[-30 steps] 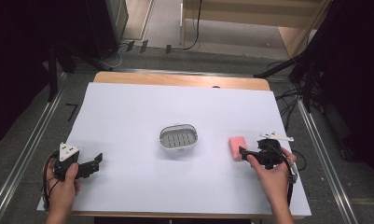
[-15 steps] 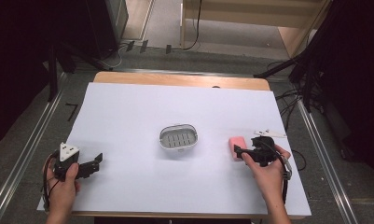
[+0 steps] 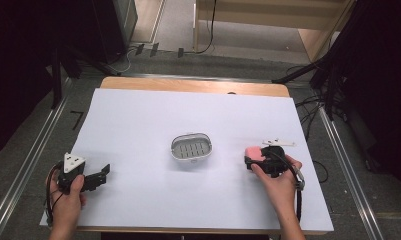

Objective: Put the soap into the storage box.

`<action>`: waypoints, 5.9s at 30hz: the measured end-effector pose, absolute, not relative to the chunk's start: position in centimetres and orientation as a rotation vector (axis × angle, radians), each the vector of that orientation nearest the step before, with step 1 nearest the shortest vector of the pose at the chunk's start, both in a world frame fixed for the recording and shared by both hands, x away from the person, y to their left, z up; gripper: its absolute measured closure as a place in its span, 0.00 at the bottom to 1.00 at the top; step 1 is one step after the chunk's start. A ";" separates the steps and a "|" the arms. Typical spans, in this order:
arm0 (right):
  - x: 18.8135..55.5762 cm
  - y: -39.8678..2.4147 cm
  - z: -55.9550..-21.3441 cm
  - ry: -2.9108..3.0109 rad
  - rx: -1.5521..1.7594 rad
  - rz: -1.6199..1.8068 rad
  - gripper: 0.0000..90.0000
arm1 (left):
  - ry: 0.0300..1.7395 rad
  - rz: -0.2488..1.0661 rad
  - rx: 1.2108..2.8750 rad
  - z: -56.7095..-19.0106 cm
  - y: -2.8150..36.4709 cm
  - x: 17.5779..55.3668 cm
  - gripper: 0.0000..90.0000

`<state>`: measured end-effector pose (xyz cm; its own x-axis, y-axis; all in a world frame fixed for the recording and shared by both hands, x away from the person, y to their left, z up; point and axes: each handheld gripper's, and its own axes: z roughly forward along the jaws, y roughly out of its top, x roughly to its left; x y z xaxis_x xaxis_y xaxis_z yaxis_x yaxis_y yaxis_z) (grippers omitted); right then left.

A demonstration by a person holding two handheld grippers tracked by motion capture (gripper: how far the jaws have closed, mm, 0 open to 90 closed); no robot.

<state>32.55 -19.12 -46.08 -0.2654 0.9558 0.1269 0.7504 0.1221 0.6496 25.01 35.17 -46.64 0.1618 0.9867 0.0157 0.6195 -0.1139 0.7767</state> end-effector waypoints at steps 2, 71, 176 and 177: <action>32.7 -19.1 -46.2 2.076 1.677 0.895 0.28 | 1.527 0.747 1.810 -46.6 35.1 25.0 0.15; 32.4 -16.1 -43.1 2.335 1.288 0.982 0.43 | 1.523 0.765 1.823 -46.6 35.0 25.0 0.15; 38.2 -4.4 -41.9 2.708 0.587 1.208 0.43 | 1.523 0.756 1.832 -46.7 35.0 25.1 0.15; 38.2 -4.4 -41.9 2.708 0.587 1.208 0.43 | 1.523 0.756 1.832 -46.7 35.0 25.1 0.15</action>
